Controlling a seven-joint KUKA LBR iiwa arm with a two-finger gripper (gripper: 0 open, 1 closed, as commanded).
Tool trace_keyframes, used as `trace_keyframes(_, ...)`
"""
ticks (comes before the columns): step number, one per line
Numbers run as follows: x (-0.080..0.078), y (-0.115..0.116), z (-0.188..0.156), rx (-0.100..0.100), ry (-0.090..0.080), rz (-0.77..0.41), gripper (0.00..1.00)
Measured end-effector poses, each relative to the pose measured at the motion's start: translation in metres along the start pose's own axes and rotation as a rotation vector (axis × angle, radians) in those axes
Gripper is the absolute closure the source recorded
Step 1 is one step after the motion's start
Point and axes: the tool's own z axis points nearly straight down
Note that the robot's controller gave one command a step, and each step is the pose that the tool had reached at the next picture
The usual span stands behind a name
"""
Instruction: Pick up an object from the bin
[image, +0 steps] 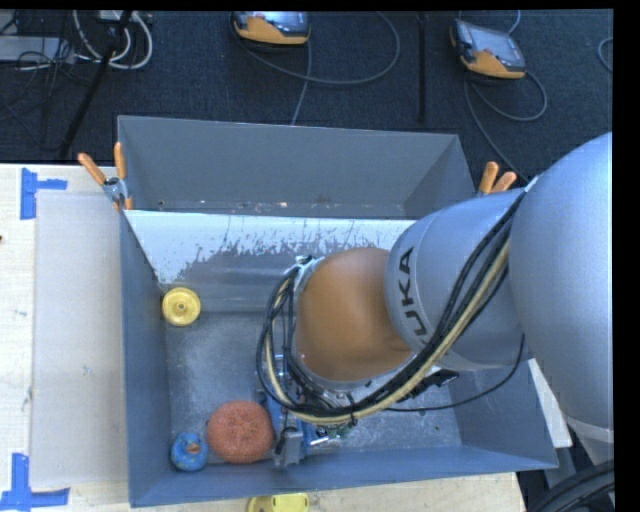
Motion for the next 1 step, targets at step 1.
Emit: trace_keyframes(1,-0.0132,-0.0241,0.0,0.0,-0.002,-0.299,0.0)
